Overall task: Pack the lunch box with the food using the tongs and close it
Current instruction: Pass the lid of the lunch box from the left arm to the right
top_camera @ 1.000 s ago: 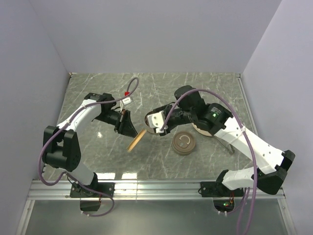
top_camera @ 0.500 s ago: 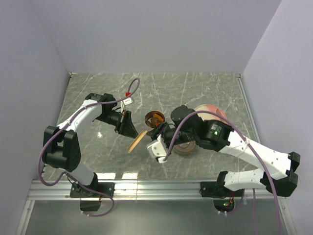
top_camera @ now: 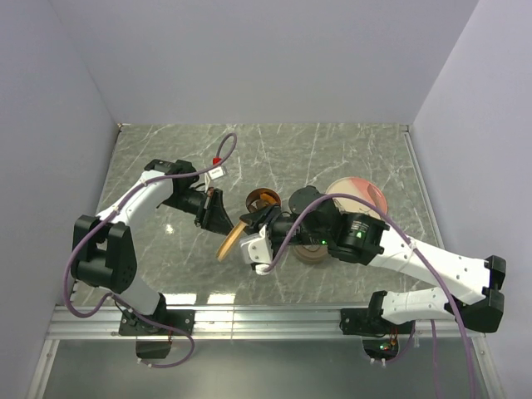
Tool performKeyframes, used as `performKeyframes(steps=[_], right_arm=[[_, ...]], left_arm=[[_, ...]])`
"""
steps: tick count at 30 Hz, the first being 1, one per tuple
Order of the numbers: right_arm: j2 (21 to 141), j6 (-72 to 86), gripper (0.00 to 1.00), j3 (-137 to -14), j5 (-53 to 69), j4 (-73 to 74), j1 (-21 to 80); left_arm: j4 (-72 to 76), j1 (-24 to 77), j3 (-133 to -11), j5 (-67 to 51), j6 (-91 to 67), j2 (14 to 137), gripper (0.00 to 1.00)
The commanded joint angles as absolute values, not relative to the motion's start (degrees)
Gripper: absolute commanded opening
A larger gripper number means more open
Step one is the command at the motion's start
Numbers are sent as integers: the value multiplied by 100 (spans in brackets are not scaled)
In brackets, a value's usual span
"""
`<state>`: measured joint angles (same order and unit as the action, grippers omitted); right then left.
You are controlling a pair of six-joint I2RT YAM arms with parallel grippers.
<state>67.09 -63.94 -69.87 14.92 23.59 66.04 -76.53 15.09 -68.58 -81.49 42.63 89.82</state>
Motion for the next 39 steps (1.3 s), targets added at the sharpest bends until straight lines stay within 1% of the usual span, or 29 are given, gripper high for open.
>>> performKeyframes(steps=[1,6,15,21,24,27,28,30,31,33,35,36,39], right_arm=[[6381,-6249,38,-6874,1362,1863,6653],[6170,-6319,39,-6575,1398,1802,6662],[6407,-6346,39,-6671,1336,1661,6688],[6504,-6328,36,-6671,1397,1714,6715],[6504,-6363,33,-6618,1406,1618,6724],[6548,-6354,27,-6662,1380,1591,6724],[6565,-6346,22,-6680,1371,1582,6732],[6592,-6337,18,-6715,1336,1573,6732],[6600,-6320,13,-6732,1327,1573,6732],[6627,-6276,9,-6750,1327,1591,6732],[6671,-6240,10,-6802,1318,1626,6732],[6688,-6223,16,-6829,1318,1696,6732],[6697,-6231,23,-6794,1266,1653,6741]], left_arm=[[-7866,1529,-6847,-8455,4430,8789,0],[-7875,1529,-6899,-8517,4421,8886,0],[-7866,1547,-6891,-8490,4447,8886,0],[-7866,1564,-6882,-8517,4465,8860,0],[-7866,1573,-6873,-8525,4491,8868,0],[-7875,1591,-6856,-8525,4517,8851,0],[-7875,1591,-6847,-8534,4526,8851,0],[-7866,1600,-6838,-8534,4553,8816,0],[-7866,1591,-6838,-8525,4570,8815,0],[-7875,1591,-6829,-8543,4570,8798,0],[-7866,1591,-6829,-8543,4570,8780,0],[-7875,1591,-6829,-8560,4570,8780,0],[-7875,1591,-6829,-8543,4579,8789,0]])
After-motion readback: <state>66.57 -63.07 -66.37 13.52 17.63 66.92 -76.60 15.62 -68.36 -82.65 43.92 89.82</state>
